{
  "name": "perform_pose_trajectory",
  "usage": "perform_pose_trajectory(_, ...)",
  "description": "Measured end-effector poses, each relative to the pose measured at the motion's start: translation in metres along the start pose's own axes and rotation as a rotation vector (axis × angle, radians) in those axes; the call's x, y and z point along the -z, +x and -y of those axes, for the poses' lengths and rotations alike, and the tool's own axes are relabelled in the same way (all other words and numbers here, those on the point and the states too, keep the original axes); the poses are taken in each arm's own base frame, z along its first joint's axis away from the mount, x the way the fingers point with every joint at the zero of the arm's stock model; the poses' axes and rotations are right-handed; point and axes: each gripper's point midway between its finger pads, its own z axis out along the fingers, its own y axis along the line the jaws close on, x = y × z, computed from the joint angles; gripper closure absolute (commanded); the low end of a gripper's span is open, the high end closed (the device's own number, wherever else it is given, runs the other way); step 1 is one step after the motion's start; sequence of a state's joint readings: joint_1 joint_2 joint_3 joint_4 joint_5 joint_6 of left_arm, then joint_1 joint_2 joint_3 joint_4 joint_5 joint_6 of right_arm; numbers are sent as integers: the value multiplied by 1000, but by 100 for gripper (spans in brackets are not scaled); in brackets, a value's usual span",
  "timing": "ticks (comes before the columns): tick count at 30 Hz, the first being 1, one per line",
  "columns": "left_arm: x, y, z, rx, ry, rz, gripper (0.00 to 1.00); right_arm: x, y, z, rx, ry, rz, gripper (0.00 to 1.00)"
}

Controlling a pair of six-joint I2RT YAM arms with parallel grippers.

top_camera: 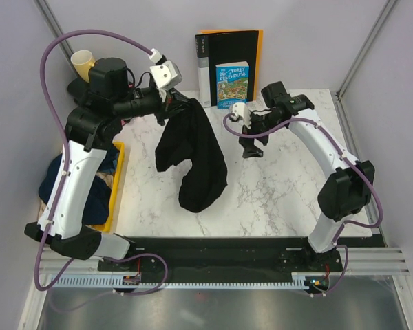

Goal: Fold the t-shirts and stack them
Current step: Move the tshirt to the center of the board

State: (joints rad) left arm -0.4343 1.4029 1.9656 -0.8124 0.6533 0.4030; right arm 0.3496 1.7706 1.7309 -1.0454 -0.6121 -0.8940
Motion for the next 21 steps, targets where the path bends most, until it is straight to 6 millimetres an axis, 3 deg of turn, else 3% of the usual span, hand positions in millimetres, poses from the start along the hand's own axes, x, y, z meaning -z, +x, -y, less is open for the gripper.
perform_pose_trajectory(4, -3, 6, -3, 8, -7, -20, 98, -3, 0, -19, 29, -56, -15, 2)
perform_pose_trajectory(10, -10, 11, -7, 19, -2, -34, 98, -32, -42, -37, 86, -69, 64, 2)
perform_pose_trajectory(14, -9, 7, -7, 16, 2, -27, 98, -38, -65, -25, 98, -19, 124, 2)
perform_pose_trajectory(19, -3, -7, -2, -5, 18, 9, 98, -42, -73, 2, 109, 59, 143, 2)
perform_pose_trajectory(21, -1, -10, 1, -7, 28, 16, 98, -45, -72, 7, 108, 68, 142, 17)
